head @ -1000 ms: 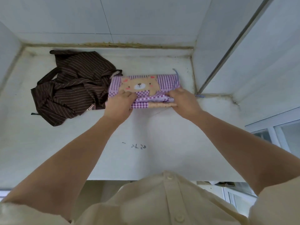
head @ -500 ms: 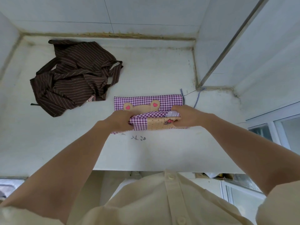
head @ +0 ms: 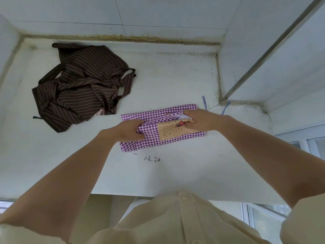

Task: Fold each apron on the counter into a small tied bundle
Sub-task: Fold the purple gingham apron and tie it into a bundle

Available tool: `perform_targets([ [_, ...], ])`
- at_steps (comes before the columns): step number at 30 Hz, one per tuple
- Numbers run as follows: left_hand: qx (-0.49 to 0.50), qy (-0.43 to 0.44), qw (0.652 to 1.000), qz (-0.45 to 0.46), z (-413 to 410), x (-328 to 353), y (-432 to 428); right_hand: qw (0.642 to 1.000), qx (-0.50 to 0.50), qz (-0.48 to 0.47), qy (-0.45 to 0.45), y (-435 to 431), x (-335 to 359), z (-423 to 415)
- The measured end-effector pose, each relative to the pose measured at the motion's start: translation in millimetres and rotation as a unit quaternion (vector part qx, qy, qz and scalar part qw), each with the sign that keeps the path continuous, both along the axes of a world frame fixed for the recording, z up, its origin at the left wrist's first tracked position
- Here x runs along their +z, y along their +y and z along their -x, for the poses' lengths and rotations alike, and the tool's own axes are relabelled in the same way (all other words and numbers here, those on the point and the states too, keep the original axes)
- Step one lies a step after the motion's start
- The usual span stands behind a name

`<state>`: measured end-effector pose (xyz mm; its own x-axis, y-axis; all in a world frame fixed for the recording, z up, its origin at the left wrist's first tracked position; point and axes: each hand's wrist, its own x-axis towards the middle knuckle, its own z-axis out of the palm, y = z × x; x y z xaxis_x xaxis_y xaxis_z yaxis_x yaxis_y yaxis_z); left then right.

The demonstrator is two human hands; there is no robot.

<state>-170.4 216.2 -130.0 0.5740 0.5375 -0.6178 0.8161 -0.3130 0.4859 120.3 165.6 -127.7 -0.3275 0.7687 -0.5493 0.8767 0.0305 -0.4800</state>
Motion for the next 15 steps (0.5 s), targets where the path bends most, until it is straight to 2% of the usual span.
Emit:
perform_targets([
  [6,0.167,-0.021,0.984,0.056,5,-3,28,0.990,-0.130,0.046,0.023,25,-9,1],
  [9,0.189,0.006,0.980,0.066,2,-3,35,0.987,-0.153,0.045,0.035,30,-13,1],
  [11,0.141,0.080,0.987,-0.017,-2,-4,37,0.986,-0.158,0.046,0.040,31,-15,1],
  [13,0.096,0.123,0.972,-0.175,-8,-7,35,0.985,-0.160,0.052,0.039,34,-17,2],
  [15,0.054,0.037,0.950,-0.305,-18,-13,33,0.985,-0.158,0.059,0.031,37,-18,2],
])
